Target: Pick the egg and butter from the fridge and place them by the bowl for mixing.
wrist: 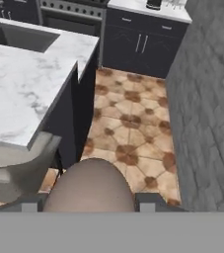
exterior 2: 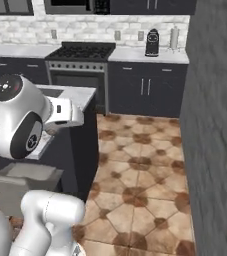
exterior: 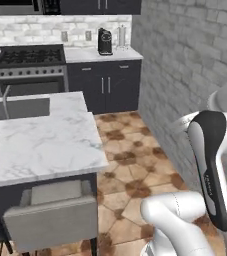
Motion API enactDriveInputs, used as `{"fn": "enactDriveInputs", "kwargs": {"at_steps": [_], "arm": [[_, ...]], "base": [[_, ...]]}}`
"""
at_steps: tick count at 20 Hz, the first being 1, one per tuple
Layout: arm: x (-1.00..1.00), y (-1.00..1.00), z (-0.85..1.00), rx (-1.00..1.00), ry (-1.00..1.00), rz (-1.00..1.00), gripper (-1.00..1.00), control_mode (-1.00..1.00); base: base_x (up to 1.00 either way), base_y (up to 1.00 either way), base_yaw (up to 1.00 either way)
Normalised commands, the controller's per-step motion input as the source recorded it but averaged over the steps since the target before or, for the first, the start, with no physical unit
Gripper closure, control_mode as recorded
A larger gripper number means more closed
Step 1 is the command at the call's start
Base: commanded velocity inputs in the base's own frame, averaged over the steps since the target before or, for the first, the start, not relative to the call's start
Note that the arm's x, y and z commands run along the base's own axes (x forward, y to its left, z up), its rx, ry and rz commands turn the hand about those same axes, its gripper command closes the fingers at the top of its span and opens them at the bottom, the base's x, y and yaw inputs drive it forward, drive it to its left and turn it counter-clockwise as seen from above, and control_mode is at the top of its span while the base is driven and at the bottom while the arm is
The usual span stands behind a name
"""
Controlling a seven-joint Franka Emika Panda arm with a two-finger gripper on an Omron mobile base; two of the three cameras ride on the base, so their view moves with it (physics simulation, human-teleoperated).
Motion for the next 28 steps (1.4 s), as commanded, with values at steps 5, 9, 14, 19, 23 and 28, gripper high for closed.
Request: {"fn": "enactDriveInputs", "kwargs": {"at_steps": [5, 9, 14, 19, 23, 28], "arm": [[0.00, 0.00, 0.00, 0.00, 0.00, 0.00, 1.00, 1.00], [0.00, 0.00, 0.00, 0.00, 0.00, 0.00, 1.00, 1.00], [0.00, 0.00, 0.00, 0.00, 0.00, 0.00, 1.00, 1.00], [0.00, 0.00, 0.00, 0.00, 0.00, 0.00, 1.00, 1.00], [0.00, 0.00, 0.00, 0.00, 0.00, 0.00, 1.00, 1.00], [0.00, 0.00, 0.00, 0.00, 0.00, 0.00, 1.00, 1.00]], "base": [[0.88, -0.83, -0.14], [1.00, -0.17, 0.00], [1.00, 0.04, 0.02], [1.00, 0.01, 0.10], [1.00, 0.00, 0.09], [1.00, 0.00, 0.10]]}}
